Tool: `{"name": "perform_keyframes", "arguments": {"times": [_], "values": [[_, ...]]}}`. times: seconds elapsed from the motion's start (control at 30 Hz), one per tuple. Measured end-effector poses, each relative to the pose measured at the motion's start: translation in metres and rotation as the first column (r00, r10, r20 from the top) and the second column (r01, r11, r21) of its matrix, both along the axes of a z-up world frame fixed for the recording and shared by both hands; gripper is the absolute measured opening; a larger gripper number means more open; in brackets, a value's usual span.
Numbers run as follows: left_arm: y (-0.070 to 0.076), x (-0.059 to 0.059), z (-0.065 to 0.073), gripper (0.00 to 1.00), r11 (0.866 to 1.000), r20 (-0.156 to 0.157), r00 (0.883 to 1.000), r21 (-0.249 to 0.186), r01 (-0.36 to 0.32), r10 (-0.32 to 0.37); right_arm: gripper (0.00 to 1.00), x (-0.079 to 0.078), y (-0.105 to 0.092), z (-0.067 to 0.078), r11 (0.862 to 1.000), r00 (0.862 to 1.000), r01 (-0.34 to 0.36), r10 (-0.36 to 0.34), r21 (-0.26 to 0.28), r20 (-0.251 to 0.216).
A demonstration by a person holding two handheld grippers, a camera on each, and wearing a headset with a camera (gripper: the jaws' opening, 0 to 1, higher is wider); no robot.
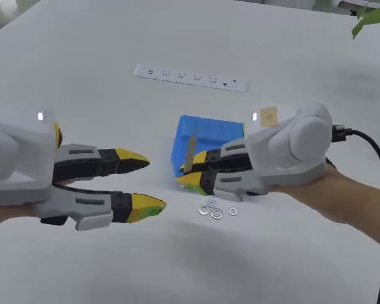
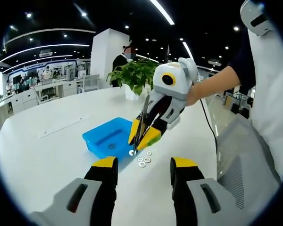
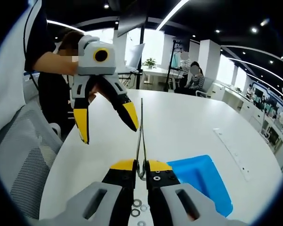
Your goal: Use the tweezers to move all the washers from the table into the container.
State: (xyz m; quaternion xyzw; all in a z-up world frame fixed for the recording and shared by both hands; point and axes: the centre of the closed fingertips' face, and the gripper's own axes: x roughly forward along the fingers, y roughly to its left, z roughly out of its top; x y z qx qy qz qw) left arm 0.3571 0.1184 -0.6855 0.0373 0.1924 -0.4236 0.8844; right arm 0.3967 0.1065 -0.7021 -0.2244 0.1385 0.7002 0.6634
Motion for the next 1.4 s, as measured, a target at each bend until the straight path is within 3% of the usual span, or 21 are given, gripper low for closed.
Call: {"name": "perform_keyframes", "arguments": {"times": [0.2,0.27,0.37,0.57,0.67,1.1,1.4], "values": [[0.006,-0.005,-0.003,0.54,0.999,-0.023,0.999,-0.019,-0.025,0.025,0.09,0.023,-0.008,0.015,0.999,0.999,0.046,-0.047,0.021,0.024],[0.007,-0.006,-0.004,0.55,0.999,-0.019,0.999,-0.024,-0.037,0.037,0.09,0.034,-0.011,0.020,0.997,0.997,0.071,-0.071,0.027,0.035],[0.008,-0.007,-0.006,0.58,0.998,-0.038,0.998,-0.040,-0.057,0.055,0.09,0.052,-0.015,0.026,0.994,0.993,0.104,-0.106,0.035,0.051],[0.008,-0.009,-0.010,0.63,0.997,-0.057,0.996,-0.042,-0.071,0.069,0.08,0.073,-0.023,0.023,0.994,0.991,0.113,-0.113,0.003,0.077],[0.010,-0.005,-0.010,0.68,0.992,-0.066,0.992,-0.065,-0.111,0.107,0.08,0.085,-0.029,0.012,0.991,0.988,0.129,-0.127,-0.026,0.091],[0.017,-0.004,-0.005,0.90,0.987,-0.052,0.988,-0.055,-0.149,0.146,0.09,0.110,-0.024,-0.035,0.975,0.976,0.215,-0.215,-0.055,0.021],[0.024,-0.001,-0.003,0.99,0.983,-0.043,0.984,-0.046,-0.178,0.176,0.09,0.112,-0.020,-0.057,0.975,0.979,0.202,-0.201,-0.092,0.015]]}}
